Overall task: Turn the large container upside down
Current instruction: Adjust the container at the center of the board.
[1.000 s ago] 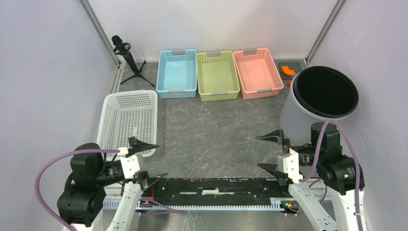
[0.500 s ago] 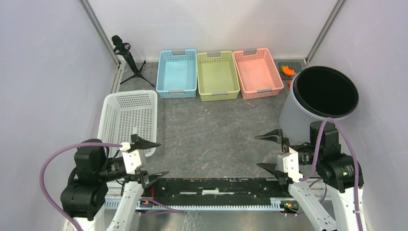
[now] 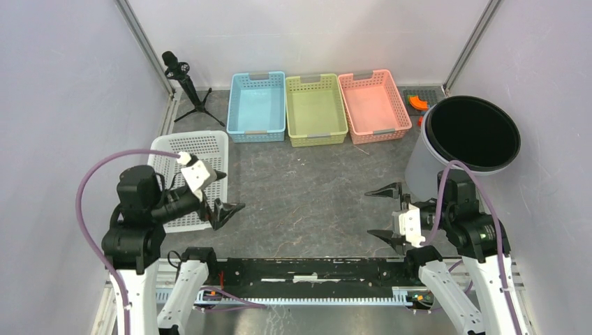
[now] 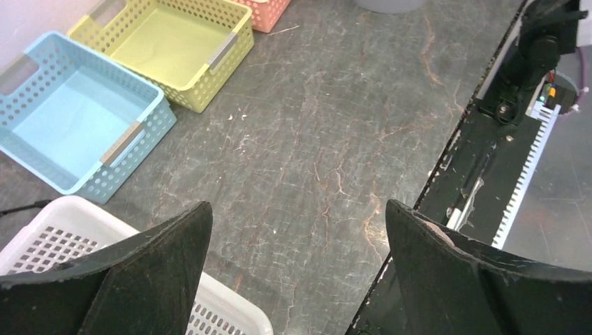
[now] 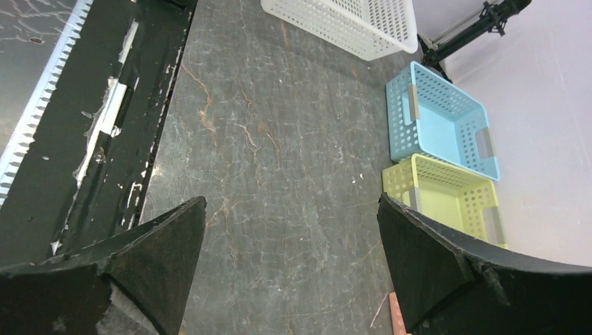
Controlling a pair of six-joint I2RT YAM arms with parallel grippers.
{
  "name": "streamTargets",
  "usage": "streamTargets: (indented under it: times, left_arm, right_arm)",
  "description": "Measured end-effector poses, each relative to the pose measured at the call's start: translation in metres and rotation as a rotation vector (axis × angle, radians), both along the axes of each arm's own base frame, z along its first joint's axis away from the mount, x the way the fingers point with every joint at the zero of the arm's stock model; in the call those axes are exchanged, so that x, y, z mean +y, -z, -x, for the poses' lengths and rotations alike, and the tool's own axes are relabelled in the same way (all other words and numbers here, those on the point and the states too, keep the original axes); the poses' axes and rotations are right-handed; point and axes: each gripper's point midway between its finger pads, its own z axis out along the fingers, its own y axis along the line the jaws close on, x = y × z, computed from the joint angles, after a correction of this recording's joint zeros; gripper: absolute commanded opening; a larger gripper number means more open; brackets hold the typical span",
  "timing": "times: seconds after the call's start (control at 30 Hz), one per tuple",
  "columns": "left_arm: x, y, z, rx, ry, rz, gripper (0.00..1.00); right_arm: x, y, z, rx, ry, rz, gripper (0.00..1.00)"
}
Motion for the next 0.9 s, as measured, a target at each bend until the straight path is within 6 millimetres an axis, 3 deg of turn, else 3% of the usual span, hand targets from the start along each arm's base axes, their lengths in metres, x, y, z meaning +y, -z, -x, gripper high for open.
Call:
streamTargets:
  times: [0.47, 0.7, 0.9]
  left_arm:
    - [0.008, 0.013, -0.061, 0.144, -0.088, -0.027, 1.0]
    - [-0.021, 0.033, -0.08, 0.181, -0.004, -0.166, 1.0]
    - [-0.017, 0.05, -0.102, 0.179, -0.068, -0.245, 1.0]
  right_arm:
    - [0.005, 0.022, -0.023, 0.094, 0.058, -0.028, 0.98]
    - [0.006, 0.022, -0.022, 0.098, 0.044, -0.032, 0.98]
    - [0.006, 0.043, -0.024, 0.12, 0.039, -0.017, 0.98]
